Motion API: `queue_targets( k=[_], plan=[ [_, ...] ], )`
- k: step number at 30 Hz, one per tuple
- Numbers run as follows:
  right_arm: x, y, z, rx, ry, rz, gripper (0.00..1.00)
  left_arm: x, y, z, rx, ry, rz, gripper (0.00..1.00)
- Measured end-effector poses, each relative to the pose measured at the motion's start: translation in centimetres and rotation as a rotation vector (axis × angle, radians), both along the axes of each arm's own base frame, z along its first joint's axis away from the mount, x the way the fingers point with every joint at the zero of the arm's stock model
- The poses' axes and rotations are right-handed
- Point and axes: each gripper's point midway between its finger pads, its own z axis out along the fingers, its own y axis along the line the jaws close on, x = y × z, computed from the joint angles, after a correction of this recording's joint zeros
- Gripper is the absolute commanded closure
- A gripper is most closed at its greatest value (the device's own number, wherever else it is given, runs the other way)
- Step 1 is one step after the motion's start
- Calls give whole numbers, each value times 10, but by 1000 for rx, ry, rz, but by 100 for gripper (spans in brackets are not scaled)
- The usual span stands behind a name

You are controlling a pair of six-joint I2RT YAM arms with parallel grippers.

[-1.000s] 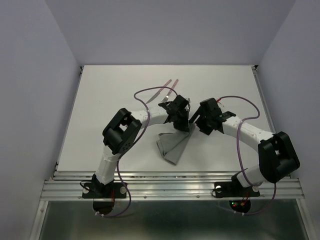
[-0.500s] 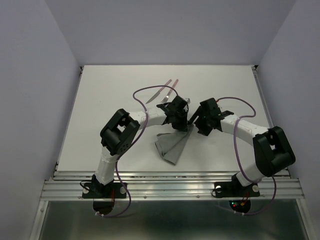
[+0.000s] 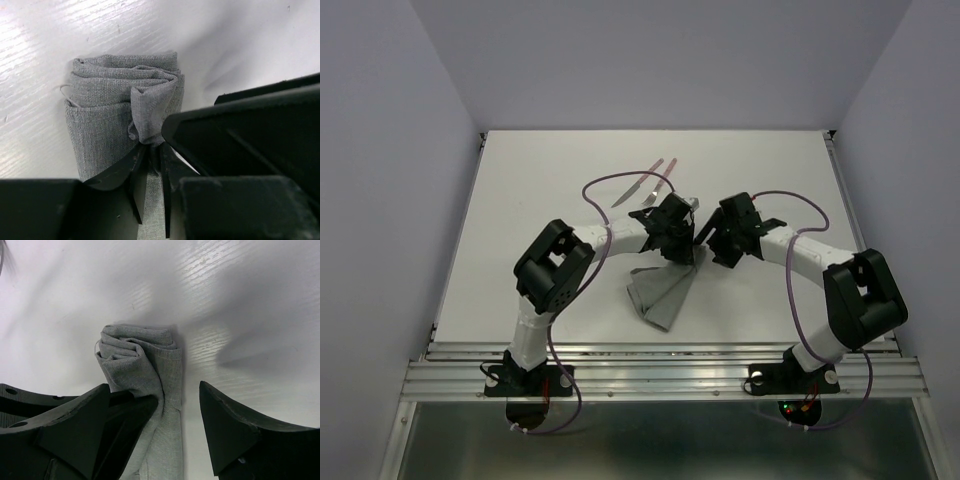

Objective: Fold the napkin into a case and place the utensils inside
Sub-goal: Pick up the smaller rectangle-folded napkin from the center of the board.

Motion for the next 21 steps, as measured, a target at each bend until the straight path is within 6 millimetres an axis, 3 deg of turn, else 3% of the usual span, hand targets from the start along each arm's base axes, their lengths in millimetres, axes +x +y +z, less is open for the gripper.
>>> queue_targets(
  k=[5, 16, 21],
  plan=[
    [4, 3, 3, 7, -9, 9, 23, -3, 4, 7, -10, -18, -12, 60],
    [6, 9, -3, 23, 19, 38, 22, -2, 7, 6, -11, -31, -36, 62],
    [5, 12, -12, 34, 47, 48, 24, -2, 9, 6, -7, -33, -44, 70]
  ],
)
